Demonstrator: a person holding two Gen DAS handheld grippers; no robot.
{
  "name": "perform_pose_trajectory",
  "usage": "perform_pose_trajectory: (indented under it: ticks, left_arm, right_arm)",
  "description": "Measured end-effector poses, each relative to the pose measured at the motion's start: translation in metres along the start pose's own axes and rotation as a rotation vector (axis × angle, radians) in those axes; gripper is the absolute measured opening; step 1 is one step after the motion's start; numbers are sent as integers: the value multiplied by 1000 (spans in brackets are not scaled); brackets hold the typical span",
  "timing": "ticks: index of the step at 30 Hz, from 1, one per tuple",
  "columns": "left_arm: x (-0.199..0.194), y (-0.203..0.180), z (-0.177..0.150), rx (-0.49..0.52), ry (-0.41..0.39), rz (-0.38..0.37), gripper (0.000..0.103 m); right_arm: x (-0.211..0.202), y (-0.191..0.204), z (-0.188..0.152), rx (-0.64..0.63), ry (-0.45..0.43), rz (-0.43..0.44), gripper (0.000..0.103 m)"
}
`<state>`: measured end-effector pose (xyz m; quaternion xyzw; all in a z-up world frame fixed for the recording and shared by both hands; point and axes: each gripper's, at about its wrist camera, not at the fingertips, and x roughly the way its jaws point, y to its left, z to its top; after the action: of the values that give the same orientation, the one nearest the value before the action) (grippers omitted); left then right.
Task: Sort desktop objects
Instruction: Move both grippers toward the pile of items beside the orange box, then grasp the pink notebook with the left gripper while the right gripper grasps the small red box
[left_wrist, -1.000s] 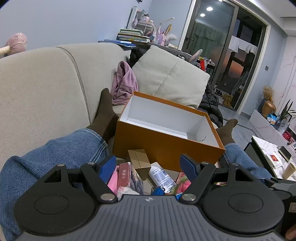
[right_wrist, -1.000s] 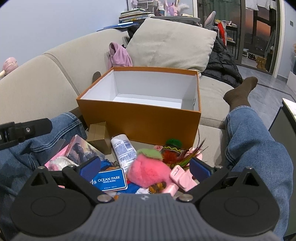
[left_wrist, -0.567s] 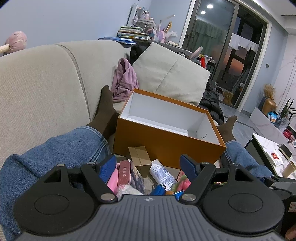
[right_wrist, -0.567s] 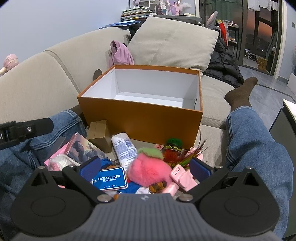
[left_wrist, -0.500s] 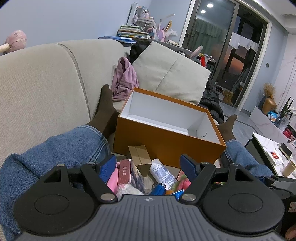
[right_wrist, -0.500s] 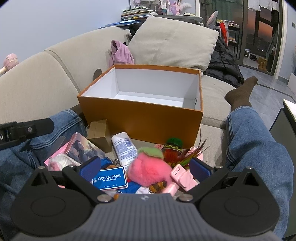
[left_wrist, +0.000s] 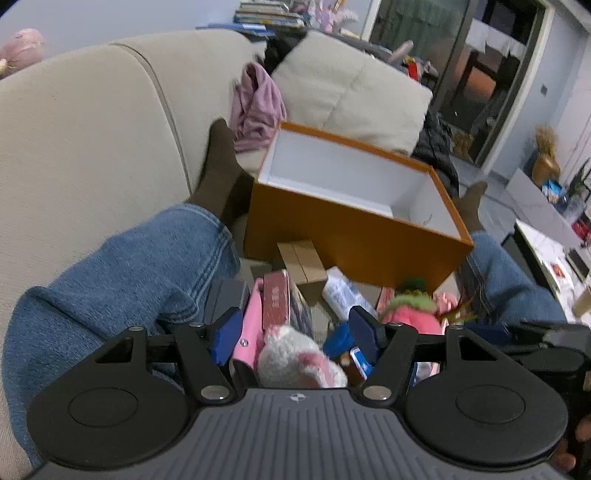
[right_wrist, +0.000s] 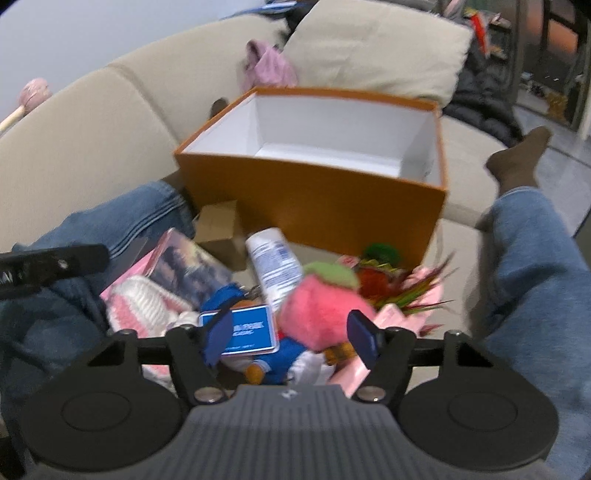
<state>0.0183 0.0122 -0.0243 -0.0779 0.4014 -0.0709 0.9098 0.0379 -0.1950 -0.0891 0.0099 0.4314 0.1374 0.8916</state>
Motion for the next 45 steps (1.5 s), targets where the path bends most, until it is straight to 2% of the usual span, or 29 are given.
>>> perform_pose_trajectory:
  ticks: [2,5,7,9,12,17,22,25,26,27,32,36,41,43,45]
  left_arm:
    - [5,4,-1,-11,19,10,75]
    - [11,13,4,-32,28,71,75]
    - [12,18,8,-28,24,94,70]
    - [15,23,12,-21,44,99,62]
    - [22,29,13,2,80,110,54]
    - [37,33,8,42,150,99,44]
    - [44,30,7,72,159,55,40]
    - [48,29,6,77,167,38,32]
    - [49,29,6,68,171,14,24]
    - [49,29,5,55,177,-18,23]
    - [51,17,7,72,152,-68,23]
    - [51,9,6,83,144,-120,23]
    - [54,1,5,96,140,-148,23]
    - [56,-3,4,110,146,-126,23]
    - [58,-7,2,136,156,-57,23]
  right_arm:
    - [6,4,3,-26,8,13,66]
    - [18,9,11,-32,41,56,66]
    - [26,13,19,-24,59,99,66]
    - [32,20,28,-33,63,131,66]
    - [42,32,41,-52,58,158,66]
    - [62,47,59,-42,75,203,66]
    - [87,61,72,-39,105,216,66]
    - [90,65,75,-37,109,241,61]
    - [91,66,75,-44,107,243,60]
    - [92,67,75,-54,107,239,58]
    - [104,60,68,-48,168,221,56]
    - [92,41,64,-11,158,225,56]
    - [72,16,58,19,128,149,56]
    - [71,10,56,37,130,151,56]
    - [71,8,55,61,141,167,56]
